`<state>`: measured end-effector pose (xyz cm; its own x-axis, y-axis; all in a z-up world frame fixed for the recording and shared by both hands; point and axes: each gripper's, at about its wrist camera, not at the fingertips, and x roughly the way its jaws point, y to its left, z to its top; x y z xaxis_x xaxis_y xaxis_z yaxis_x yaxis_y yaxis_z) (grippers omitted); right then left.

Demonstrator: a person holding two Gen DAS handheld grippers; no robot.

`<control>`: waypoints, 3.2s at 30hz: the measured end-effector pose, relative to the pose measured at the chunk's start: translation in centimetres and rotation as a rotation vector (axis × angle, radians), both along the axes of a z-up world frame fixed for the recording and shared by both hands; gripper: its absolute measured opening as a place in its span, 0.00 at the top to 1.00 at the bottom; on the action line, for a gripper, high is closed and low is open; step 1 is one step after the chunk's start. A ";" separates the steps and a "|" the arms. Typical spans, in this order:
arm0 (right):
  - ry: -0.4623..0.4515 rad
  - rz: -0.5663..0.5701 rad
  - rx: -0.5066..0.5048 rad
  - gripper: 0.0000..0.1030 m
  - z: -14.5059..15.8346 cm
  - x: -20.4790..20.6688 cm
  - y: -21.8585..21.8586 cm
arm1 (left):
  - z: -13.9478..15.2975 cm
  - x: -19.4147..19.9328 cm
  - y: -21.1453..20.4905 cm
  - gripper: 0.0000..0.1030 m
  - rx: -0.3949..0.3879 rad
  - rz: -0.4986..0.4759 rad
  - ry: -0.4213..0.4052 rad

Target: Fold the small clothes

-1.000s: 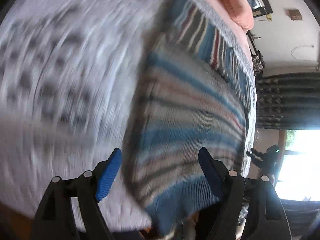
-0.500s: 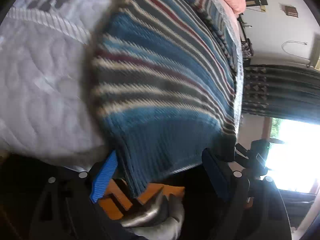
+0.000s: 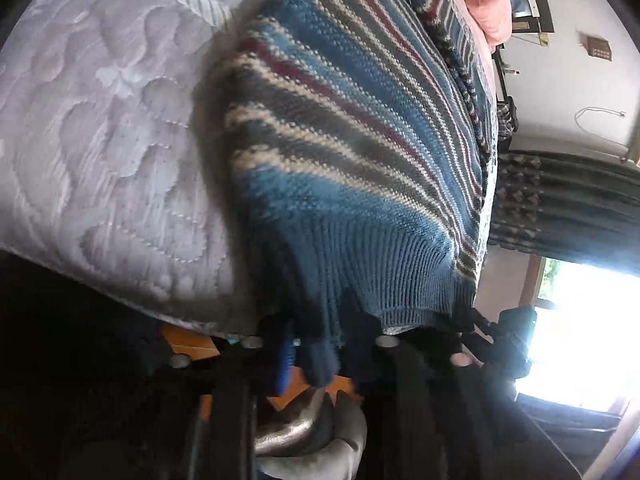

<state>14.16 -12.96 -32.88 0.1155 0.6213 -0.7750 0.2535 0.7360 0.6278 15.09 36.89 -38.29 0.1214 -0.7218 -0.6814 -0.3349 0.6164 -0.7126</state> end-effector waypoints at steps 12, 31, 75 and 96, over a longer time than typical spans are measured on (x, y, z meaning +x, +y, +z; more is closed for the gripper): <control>-0.104 -0.054 0.091 0.94 3.5 -1.3 -2.6 | 4.6 -1.3 2.1 0.92 -0.070 0.089 -0.130; -0.258 -0.059 0.147 0.94 11.4 4.8 -2.0 | 11.5 4.2 3.4 0.92 -0.120 0.162 -0.254; -0.171 0.305 -0.112 0.53 -1.1 29.9 0.1 | 2.8 29.3 1.0 0.52 0.235 -0.159 -0.281; -0.383 0.386 -0.220 0.92 4.3 26.8 2.3 | 8.6 26.8 -0.9 0.91 0.267 -0.235 -0.499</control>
